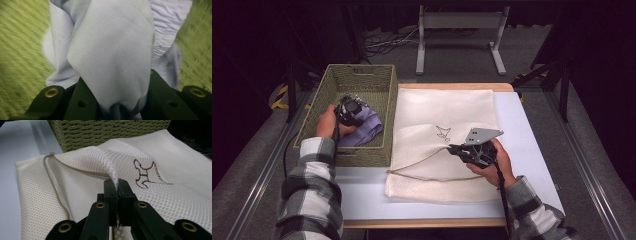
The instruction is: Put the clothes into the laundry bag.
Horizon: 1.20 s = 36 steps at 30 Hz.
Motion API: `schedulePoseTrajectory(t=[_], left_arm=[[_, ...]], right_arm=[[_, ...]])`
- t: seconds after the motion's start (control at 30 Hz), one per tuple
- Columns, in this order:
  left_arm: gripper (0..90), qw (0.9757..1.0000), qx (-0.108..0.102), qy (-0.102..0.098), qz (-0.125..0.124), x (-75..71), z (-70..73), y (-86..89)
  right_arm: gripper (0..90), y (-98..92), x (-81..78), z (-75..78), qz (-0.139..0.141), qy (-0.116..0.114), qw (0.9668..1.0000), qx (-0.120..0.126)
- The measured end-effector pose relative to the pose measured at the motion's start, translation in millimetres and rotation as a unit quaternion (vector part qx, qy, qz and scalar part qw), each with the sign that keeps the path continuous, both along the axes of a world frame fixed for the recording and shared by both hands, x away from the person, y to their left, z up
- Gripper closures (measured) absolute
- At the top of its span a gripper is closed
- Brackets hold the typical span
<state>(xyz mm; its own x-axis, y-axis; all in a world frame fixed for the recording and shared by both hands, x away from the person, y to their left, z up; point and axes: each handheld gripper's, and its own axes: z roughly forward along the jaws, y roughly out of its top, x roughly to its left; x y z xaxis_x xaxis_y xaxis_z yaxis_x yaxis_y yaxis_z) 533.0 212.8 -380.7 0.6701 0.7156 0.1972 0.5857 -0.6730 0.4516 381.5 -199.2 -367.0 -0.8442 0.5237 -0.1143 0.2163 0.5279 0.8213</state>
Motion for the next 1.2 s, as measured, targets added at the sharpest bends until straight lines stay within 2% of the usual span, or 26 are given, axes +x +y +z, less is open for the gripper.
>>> schedulePoseTrajectory(t=[0.13, 0.17, 0.23, 0.27, 0.3, 0.33, 0.37, 0.47, 0.5, 0.6, 0.63, 0.67, 0.7, 0.73, 0.83, 0.87, 0.9, 1.0, 1.07, 1.1, 1.17, 1.2], left_arm=[[79.7, 0.9988, -0.032, -0.036, -0.005, -11.0, 15.5, 6.0], [79.7, 0.9988, -0.032, -0.036, -0.005, -11.0, 15.5, 6.0], [79.7, 0.9970, -0.059, -0.050, -0.007, -18.4, 23.5, 9.6], [79.8, 0.9938, -0.090, -0.065, -0.001, -25.1, 29.3, 13.2], [79.8, 0.9914, -0.108, -0.075, 0.000, -30.1, 32.4, 15.0], [79.8, 0.9904, -0.108, -0.086, -0.001, -33.0, 34.2, 15.8], [79.8, 0.9904, -0.108, -0.086, -0.001, -33.0, 34.2, 15.8], [79.9, 0.9838, -0.146, -0.104, 0.004, -46.5, 38.8, 19.8], [79.9, 0.9822, -0.153, -0.109, 0.004, -50.6, 39.4, 20.2], [79.9, 0.9751, -0.180, -0.130, -0.003, -65.0, 43.2, 21.2], [80.0, 0.9751, -0.180, -0.130, -0.003, -65.0, 43.2, 21.2], [80.0, 0.9714, -0.192, -0.140, -0.008, -71.4, 46.1, 21.3], [80.0, 0.9693, -0.199, -0.144, -0.013, -76.2, 48.2, 20.5], [80.0, 0.9693, -0.199, -0.144, -0.013, -76.2, 48.2, 20.5], [80.1, 0.9636, -0.218, -0.153, -0.028, -87.8, 52.7, 18.6], [80.1, 0.9609, -0.222, -0.162, -0.033, -95.0, 55.4, 17.4], [80.1, 0.9609, -0.222, -0.162, -0.033, -95.0, 55.4, 17.4], [80.1, 0.9566, -0.229, -0.176, -0.041, -109.3, 60.8, 15.4], [80.1, 0.9525, -0.238, -0.185, -0.043, -117.4, 62.4, 14.4], [80.1, 0.9497, -0.247, -0.187, -0.042, -121.7, 62.6, 13.8], [80.1, 0.9465, -0.253, -0.195, -0.048, -129.0, 63.0, 12.7], [80.1, 0.9433, -0.261, -0.199, -0.050, -133.2, 63.0, 12.2]], right_arm=[[87.5, -0.2, 0.4, -0.2, -0.002, -0.002, 1.0000, 0.002], [87.5, -0.2, 0.4, -0.2, -0.002, -0.002, 1.0000, 0.002], [87.6, -0.2, 0.5, -0.4, -0.002, -0.003, 1.0000, 0.003], [87.6, -0.9, 0.8, 0.0, -0.005, -0.005, 1.0000, 0.006], [87.6, -1.1, 1.0, 0.0, -0.006, -0.007, 0.9999, 0.006], [87.6, -1.4, 1.0, 0.1, -0.008, -0.007, 0.9999, 0.008], [87.6, -1.4, 1.0, 0.1, -0.008, -0.007, 0.9999, 0.008], [87.6, -1.6, 1.6, -0.1, -0.010, -0.009, 0.9998, 0.011], [87.7, -1.4, 1.9, -0.6, -0.011, -0.009, 0.9998, 0.011], [87.7, -1.2, 2.4, -1.4, -0.013, -0.013, 0.9998, 0.010], [87.7, -1.2, 2.4, -1.4, -0.013, -0.013, 0.9998, 0.010], [87.7, -2.4, 2.9, -1.2, -0.017, -0.016, 0.9997, 0.012], [87.7, -2.8, 2.9, -1.1, -0.019, -0.016, 0.9996, 0.013], [87.7, -2.8, 2.9, -1.1, -0.019, -0.016, 0.9996, 0.013], [87.7, -4.1, 3.2, -0.8, -0.023, -0.017, 0.9995, 0.015], [87.7, -3.9, 2.6, -0.6, -0.023, -0.017, 0.9995, 0.015], [87.7, -3.9, 2.6, -0.6, -0.023, -0.017, 0.9995, 0.015], [87.8, -3.5, 2.3, -0.6, -0.023, -0.019, 0.9995, 0.014], [87.8, -3.3, 1.9, -0.5, -0.024, -0.020, 0.9994, 0.015], [87.8, -3.4, 1.8, -0.4, -0.024, -0.020, 0.9994, 0.015], [87.8, -3.5, 1.6, -0.4, -0.025, -0.020, 0.9994, 0.015], [87.8, -3.4, 1.5, -0.4, -0.025, -0.020, 0.9994, 0.015]])
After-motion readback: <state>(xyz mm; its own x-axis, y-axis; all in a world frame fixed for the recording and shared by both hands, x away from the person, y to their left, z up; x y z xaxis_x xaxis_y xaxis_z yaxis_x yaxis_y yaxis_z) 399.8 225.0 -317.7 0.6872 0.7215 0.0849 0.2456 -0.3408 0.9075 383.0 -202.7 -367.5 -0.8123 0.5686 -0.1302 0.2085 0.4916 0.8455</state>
